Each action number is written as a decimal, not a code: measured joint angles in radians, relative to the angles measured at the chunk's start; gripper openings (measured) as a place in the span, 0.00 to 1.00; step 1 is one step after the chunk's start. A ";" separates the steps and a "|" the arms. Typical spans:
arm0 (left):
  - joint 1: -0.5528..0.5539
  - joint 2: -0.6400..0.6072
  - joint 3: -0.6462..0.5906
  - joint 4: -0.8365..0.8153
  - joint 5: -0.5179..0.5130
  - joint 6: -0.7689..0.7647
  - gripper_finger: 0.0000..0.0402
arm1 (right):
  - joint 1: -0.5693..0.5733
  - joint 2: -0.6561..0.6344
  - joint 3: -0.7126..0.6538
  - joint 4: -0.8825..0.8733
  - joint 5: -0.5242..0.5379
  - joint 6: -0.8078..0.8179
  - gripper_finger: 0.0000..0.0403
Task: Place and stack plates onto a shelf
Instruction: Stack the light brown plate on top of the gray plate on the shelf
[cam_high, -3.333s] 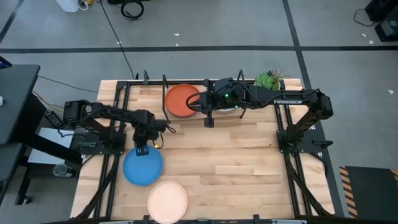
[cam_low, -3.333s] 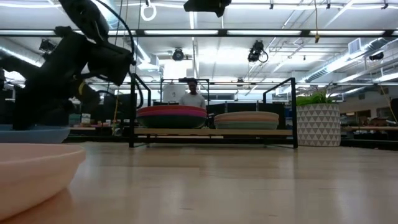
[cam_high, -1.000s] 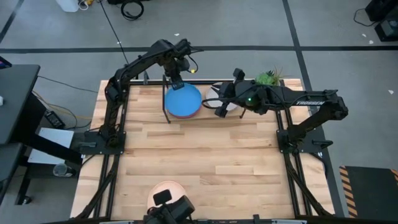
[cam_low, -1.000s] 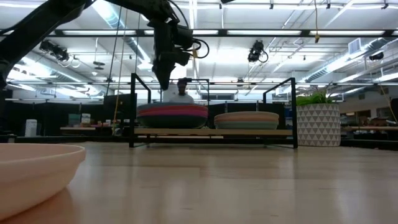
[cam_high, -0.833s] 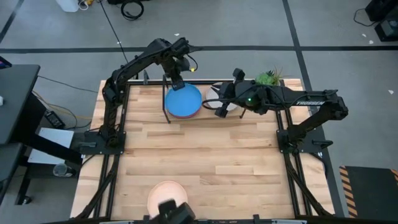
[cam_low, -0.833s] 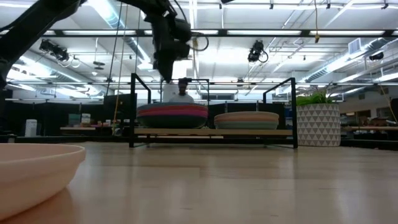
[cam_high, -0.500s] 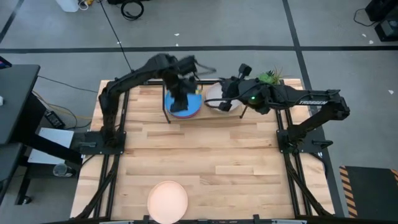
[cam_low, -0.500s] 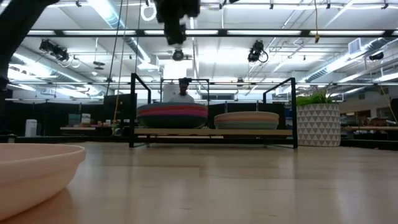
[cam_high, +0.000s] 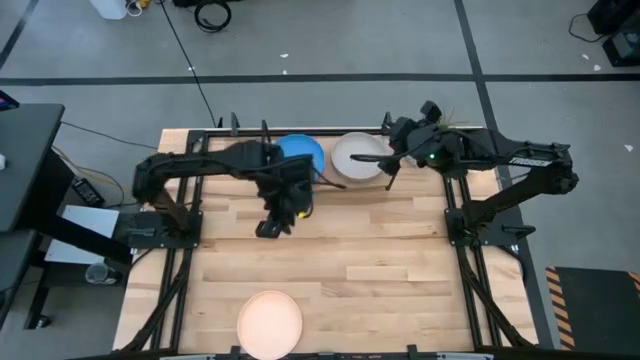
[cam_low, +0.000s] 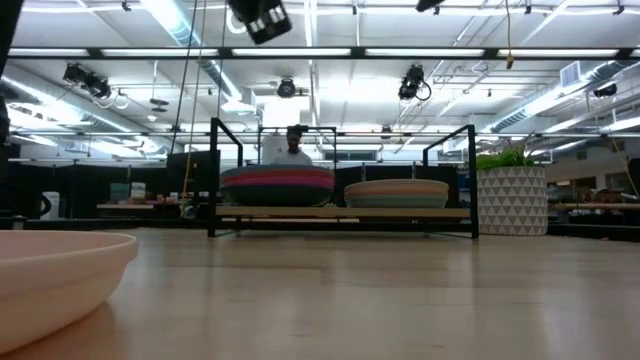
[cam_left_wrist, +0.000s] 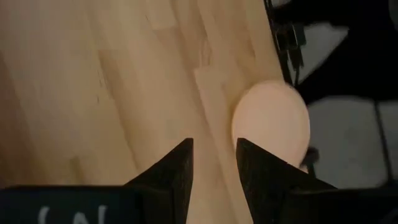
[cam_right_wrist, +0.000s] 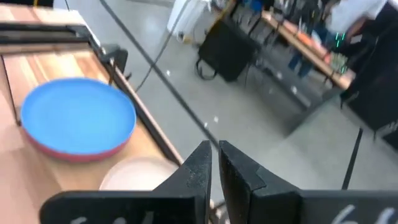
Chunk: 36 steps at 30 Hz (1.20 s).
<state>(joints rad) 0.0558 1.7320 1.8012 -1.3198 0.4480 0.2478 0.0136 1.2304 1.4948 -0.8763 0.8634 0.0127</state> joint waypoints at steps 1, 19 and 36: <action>-0.006 -0.032 -0.064 0.060 0.008 -0.035 0.32 | 0.000 0.000 0.000 -0.026 -0.001 0.029 0.09; -0.394 -0.164 -0.735 0.755 -0.057 -1.037 0.32 | -0.067 0.052 -0.001 -0.022 -0.722 0.012 0.09; -0.664 -0.160 -0.880 0.835 -0.540 -1.225 0.42 | 0.139 0.106 0.000 0.076 -0.534 0.234 0.09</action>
<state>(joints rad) -0.6077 1.5719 0.9209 -0.4851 -0.0917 -0.9776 0.1522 1.3369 1.4944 -0.7998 0.3299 0.2464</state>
